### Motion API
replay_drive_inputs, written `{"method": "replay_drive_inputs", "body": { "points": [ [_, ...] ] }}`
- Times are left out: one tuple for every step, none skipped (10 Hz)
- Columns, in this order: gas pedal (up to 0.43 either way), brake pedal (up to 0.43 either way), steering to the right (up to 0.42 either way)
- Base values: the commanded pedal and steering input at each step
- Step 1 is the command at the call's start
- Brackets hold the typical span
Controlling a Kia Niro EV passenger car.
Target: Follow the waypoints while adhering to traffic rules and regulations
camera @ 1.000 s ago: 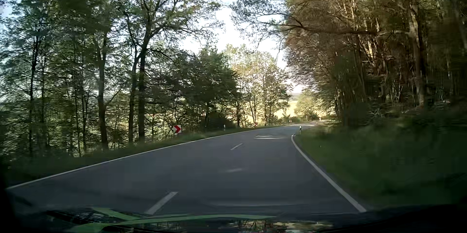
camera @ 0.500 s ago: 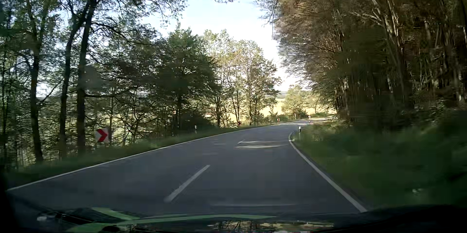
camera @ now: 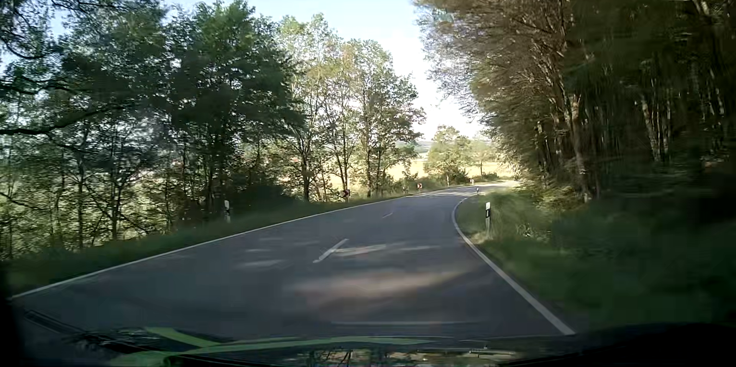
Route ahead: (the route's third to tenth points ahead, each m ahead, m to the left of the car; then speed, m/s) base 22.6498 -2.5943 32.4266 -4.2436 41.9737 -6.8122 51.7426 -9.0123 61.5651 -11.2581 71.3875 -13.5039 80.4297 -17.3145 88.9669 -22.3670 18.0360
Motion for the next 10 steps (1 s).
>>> {"method": "replay_drive_inputs", "body": {
  "points": [
    [0.15,0.0,0.026],
    [0.138,0.0,0.026],
    [0.138,0.0,0.026],
    [0.138,0.0,0.026],
    [0.138,0.0,0.026],
    [0.138,0.0,0.026],
    [0.138,0.0,0.026],
    [0.11,0.0,0.026],
    [0.11,0.0,0.026],
    [0.11,0.0,0.026]
  ]
}}
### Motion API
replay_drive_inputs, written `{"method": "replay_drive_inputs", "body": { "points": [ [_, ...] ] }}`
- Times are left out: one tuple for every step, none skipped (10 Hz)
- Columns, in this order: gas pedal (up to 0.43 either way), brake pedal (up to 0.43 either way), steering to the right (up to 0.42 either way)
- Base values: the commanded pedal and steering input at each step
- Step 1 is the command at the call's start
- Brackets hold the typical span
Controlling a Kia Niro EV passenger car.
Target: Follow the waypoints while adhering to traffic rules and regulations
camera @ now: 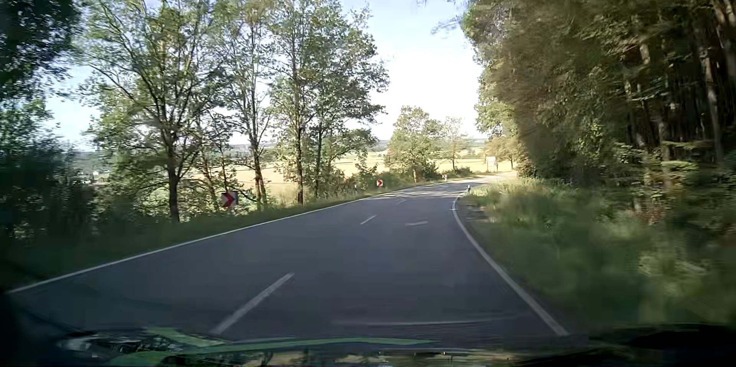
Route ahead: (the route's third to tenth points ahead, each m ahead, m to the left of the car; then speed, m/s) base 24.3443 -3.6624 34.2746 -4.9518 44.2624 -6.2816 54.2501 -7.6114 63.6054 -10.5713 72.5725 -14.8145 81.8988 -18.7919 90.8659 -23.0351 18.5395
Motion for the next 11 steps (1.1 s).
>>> {"method": "replay_drive_inputs", "body": {
  "points": [
    [0.118,0.0,0.025],
    [0.118,0.0,0.025],
    [0.118,0.0,0.025],
    [0.118,0.0,0.025],
    [0.118,0.0,0.025],
    [0.118,0.0,0.026],
    [0.118,0.0,0.029],
    [0.118,0.0,0.029],
    [0.118,0.0,0.029],
    [0.11,0.0,0.029],
    [0.11,0.0,0.029]
  ]
}}
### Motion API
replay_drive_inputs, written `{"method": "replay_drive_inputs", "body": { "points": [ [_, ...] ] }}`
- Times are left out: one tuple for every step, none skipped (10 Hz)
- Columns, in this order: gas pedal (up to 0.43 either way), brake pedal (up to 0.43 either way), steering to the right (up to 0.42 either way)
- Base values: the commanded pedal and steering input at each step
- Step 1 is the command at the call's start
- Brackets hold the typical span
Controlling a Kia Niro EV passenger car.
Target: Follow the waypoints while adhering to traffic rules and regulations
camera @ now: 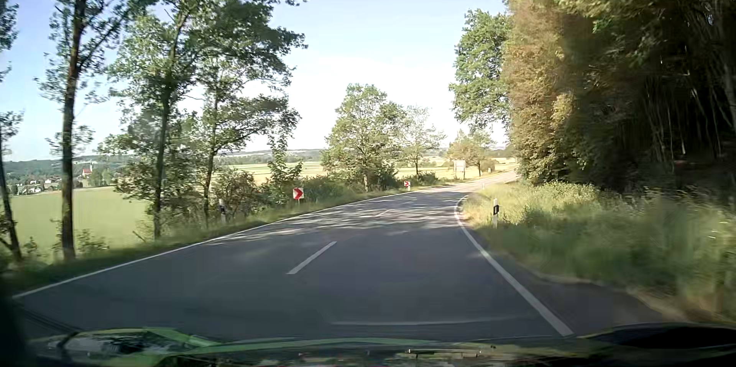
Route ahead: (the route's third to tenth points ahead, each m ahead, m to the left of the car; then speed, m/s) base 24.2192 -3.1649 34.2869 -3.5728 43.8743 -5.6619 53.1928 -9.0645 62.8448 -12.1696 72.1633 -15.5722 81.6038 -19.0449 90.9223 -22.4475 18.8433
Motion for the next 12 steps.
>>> {"method": "replay_drive_inputs", "body": {
  "points": [
    [0.11,0.0,0.029],
    [0.11,0.0,0.029],
    [0.11,0.0,0.029],
    [0.118,0.0,0.029],
    [0.118,0.0,0.029],
    [0.118,0.0,0.029],
    [0.118,0.0,0.03],
    [0.118,0.0,0.032],
    [0.118,0.0,0.033],
    [0.118,0.0,0.033],
    [0.118,0.0,0.033],
    [0.118,0.0,0.033]
  ]
}}
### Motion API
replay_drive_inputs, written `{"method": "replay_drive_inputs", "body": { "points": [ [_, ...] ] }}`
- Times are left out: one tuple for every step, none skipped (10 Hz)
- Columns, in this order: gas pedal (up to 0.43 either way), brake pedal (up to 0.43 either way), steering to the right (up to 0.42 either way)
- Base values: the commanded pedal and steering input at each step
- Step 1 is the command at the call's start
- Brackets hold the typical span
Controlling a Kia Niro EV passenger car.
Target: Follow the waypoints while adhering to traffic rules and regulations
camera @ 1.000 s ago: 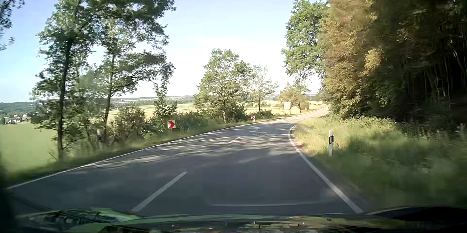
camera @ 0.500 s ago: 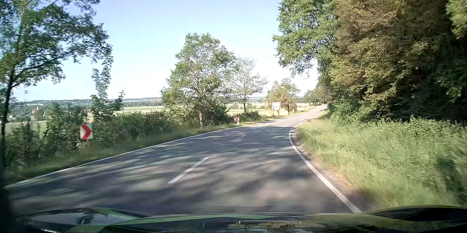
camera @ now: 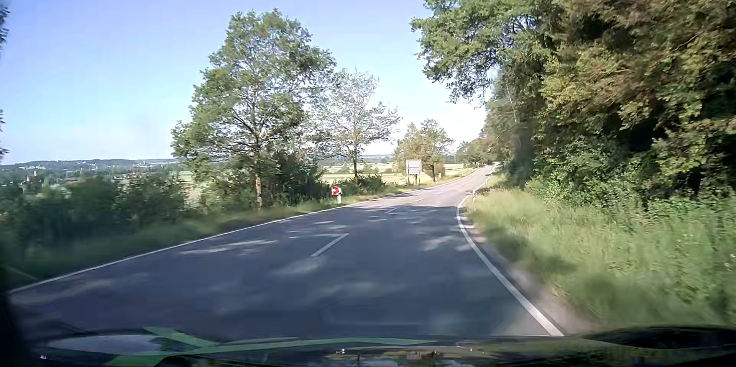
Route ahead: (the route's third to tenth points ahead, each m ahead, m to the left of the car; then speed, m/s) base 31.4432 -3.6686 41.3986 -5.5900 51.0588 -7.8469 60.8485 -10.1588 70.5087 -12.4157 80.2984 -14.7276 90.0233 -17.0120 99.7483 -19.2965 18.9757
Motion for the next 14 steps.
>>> {"method": "replay_drive_inputs", "body": {
  "points": [
    [0.118,0.0,0.033],
    [0.118,0.0,0.033],
    [0.118,0.0,0.033],
    [0.138,0.0,0.033],
    [0.15,0.0,0.033],
    [0.157,0.0,0.032],
    [0.177,0.0,0.032],
    [0.189,0.0,0.031],
    [0.189,0.0,0.031],
    [0.189,0.0,0.031],
    [0.197,0.0,0.031],
    [0.209,0.0,0.031],
    [0.22,0.0,0.03],
    [0.22,0.0,0.028]
  ]
}}
